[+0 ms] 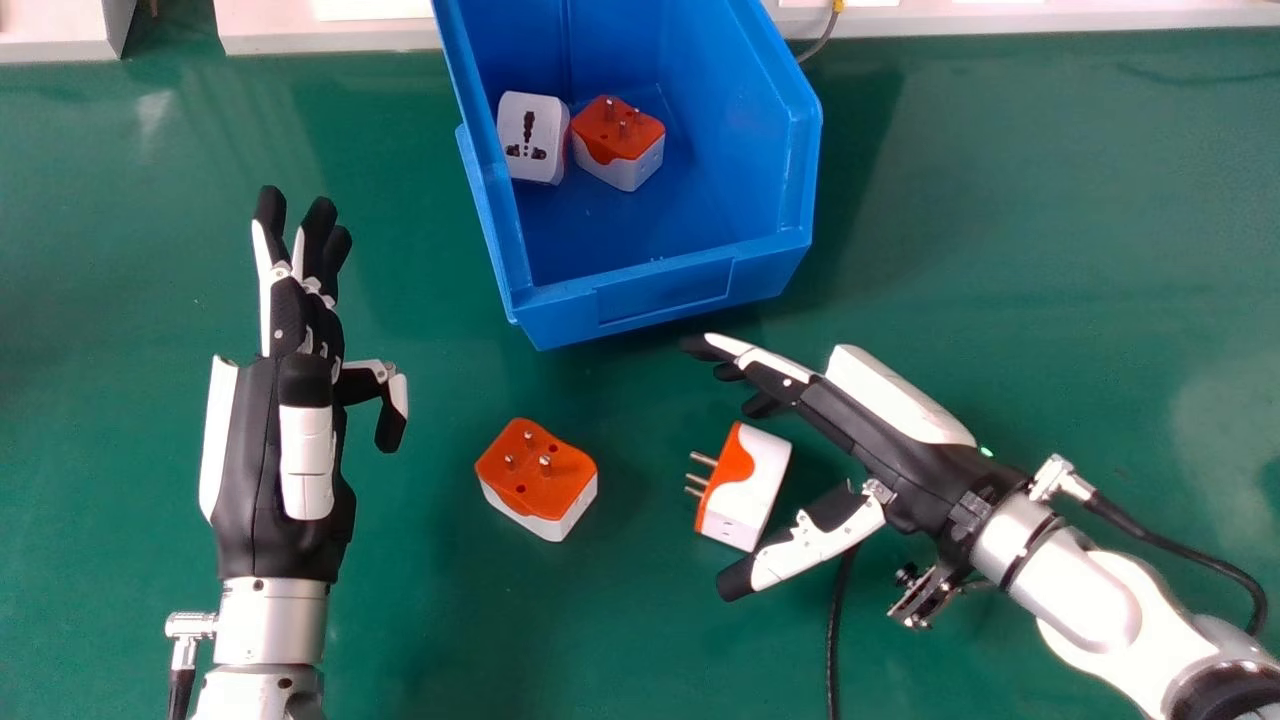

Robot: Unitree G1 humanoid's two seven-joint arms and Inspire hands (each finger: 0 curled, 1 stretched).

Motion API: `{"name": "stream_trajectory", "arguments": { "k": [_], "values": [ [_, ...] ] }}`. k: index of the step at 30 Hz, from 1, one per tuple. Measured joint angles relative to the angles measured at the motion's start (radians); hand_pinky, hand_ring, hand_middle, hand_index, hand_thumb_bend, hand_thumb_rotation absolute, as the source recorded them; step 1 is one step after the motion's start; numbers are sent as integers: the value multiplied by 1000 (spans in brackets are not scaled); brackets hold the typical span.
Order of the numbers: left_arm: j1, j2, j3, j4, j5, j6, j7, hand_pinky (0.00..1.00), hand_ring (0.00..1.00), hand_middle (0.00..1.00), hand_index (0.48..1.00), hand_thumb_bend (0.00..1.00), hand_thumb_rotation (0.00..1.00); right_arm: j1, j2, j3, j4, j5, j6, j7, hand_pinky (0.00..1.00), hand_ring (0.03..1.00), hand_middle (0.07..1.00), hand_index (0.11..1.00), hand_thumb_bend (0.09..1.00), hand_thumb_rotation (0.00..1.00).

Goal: Pick all objects and put in blue box

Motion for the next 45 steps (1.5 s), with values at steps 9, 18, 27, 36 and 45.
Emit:
{"name": "stream_trajectory", "arguments": {
  "k": [9, 18, 27, 36, 45],
  "values": [
    [0, 4, 1, 0, -6, 0, -13, 0, 1000, 1000, 970, 1000, 1000, -8, 3, 11, 9, -5, 11, -22, 805, 877, 917, 917, 1000, 345],
    [0, 6, 5, -1, -12, 0, -22, 0, 1000, 1000, 969, 1000, 1000, -17, 4, 64, 14, -60, 25, -144, 740, 840, 882, 897, 999, 290],
    [0, 6, 5, -3, -17, 0, -28, 0, 1000, 1000, 968, 1000, 1000, -24, 2, 75, 16, -75, 31, -171, 622, 721, 783, 801, 915, 132],
    [0, 4, 5, -3, -17, 0, -30, 0, 1000, 1000, 966, 1000, 1000, -39, -19, 81, 15, -78, 35, -190, 505, 554, 673, 672, 642, 34],
    [0, -2, 5, -4, -17, 0, -29, 0, 1000, 1000, 965, 1000, 1000, -44, -47, 79, 15, -72, 21, -155, 427, 485, 586, 595, 558, 14]
  ]
}}
